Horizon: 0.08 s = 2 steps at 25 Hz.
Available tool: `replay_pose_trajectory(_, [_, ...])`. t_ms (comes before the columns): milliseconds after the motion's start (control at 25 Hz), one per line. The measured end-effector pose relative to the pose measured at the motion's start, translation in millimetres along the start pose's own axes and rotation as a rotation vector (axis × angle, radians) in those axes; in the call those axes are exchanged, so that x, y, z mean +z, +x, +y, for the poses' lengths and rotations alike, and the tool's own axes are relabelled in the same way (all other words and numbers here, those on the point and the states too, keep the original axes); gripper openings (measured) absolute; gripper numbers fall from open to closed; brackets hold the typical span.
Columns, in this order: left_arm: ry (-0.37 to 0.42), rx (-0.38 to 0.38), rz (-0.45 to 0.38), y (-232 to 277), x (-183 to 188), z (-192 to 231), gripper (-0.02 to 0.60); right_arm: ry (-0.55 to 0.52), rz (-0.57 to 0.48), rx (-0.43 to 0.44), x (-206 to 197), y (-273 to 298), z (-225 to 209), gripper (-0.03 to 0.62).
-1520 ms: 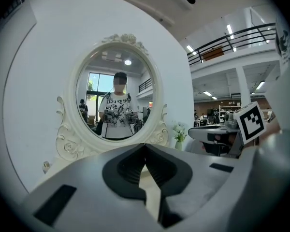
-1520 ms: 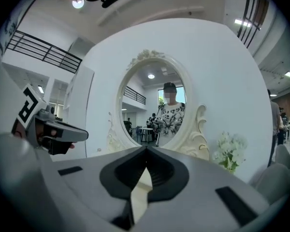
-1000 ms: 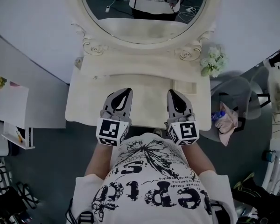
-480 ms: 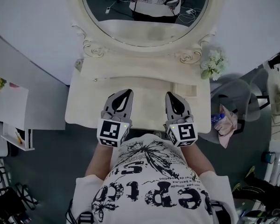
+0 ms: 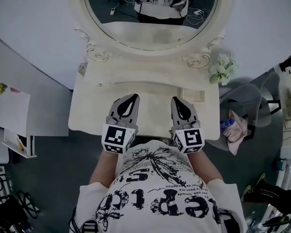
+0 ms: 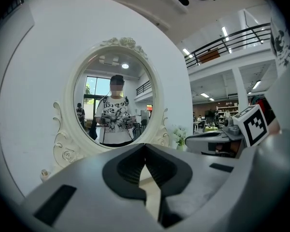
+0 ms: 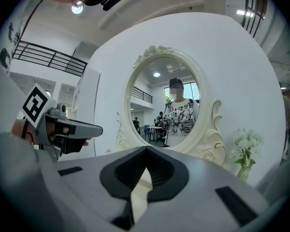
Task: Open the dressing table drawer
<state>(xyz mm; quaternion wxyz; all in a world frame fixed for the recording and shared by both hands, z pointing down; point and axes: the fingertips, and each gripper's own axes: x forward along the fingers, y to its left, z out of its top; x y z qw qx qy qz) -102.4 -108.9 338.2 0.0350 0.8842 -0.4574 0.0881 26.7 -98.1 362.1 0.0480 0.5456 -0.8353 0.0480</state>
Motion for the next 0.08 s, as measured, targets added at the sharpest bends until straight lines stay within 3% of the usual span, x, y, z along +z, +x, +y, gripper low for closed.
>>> replay_pose_trajectory(80, [-0.005,0.000,0.001,2.2,-0.5,1.1,0.018,-0.001,0.001,0.001,-0.3,1.8,-1.3,0.017])
